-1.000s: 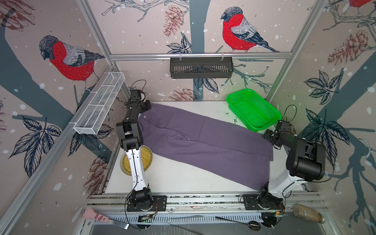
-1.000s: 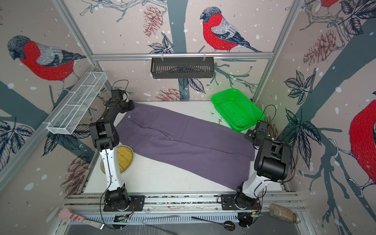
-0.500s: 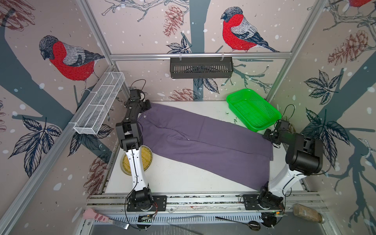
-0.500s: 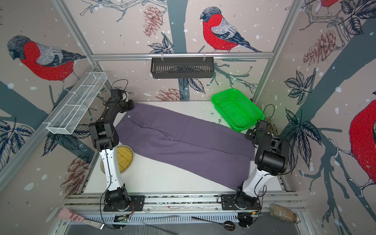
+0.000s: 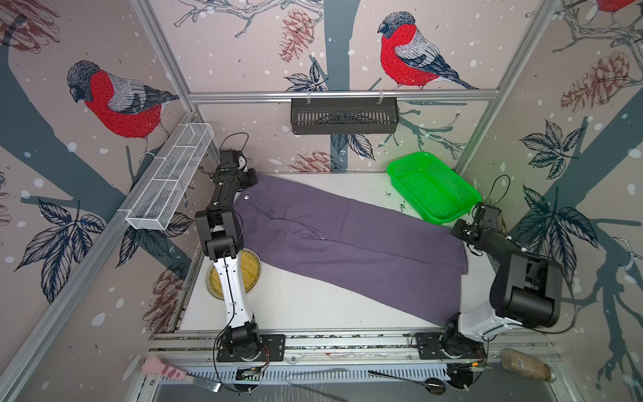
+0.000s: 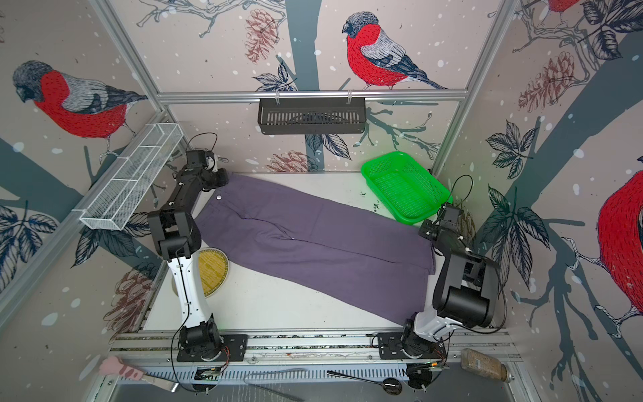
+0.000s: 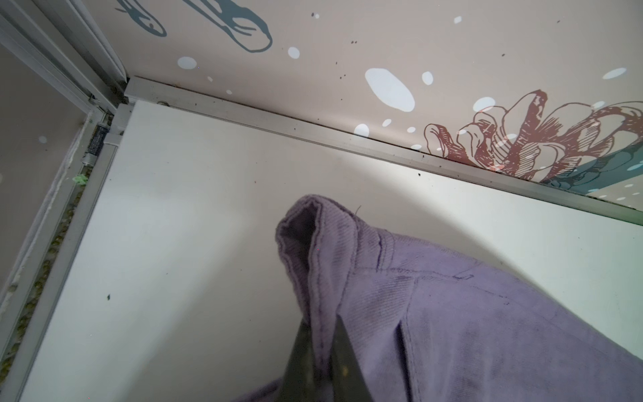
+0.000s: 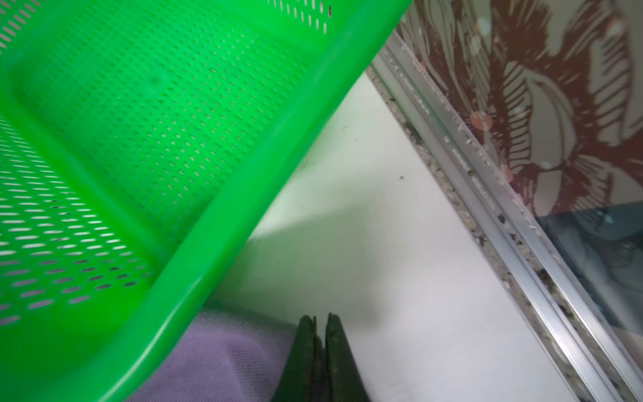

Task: Fold and stack the trousers
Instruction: Pick up the trousers from the center of the table.

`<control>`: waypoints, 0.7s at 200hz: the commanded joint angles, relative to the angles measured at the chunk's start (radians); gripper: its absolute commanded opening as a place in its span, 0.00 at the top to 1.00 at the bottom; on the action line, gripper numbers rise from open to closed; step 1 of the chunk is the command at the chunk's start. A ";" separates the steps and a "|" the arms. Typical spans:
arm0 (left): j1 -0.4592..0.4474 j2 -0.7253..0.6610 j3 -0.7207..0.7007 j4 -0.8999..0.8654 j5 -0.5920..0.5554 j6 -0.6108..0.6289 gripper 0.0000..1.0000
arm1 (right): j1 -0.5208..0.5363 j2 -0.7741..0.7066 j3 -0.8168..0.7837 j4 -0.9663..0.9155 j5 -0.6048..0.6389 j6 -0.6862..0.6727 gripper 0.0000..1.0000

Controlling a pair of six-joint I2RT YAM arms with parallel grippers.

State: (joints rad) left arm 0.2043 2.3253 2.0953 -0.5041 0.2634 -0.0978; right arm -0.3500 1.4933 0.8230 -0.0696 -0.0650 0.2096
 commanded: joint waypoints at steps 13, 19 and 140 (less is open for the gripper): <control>0.015 -0.085 -0.113 0.083 -0.014 -0.013 1.00 | -0.003 -0.166 -0.048 -0.032 0.060 0.056 0.94; 0.018 -0.097 -0.138 0.102 -0.016 -0.019 1.00 | -0.003 -0.194 -0.051 -0.038 0.054 0.064 0.94; 0.050 -0.286 -0.420 0.277 -0.152 -0.132 1.00 | -0.001 -0.722 -0.144 -0.206 0.088 0.184 0.94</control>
State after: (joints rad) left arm 0.2497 2.0739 1.7065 -0.2977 0.2039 -0.1902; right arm -0.3477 0.8276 0.6853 -0.2295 -0.0185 0.3706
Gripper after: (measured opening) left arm 0.093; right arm 0.094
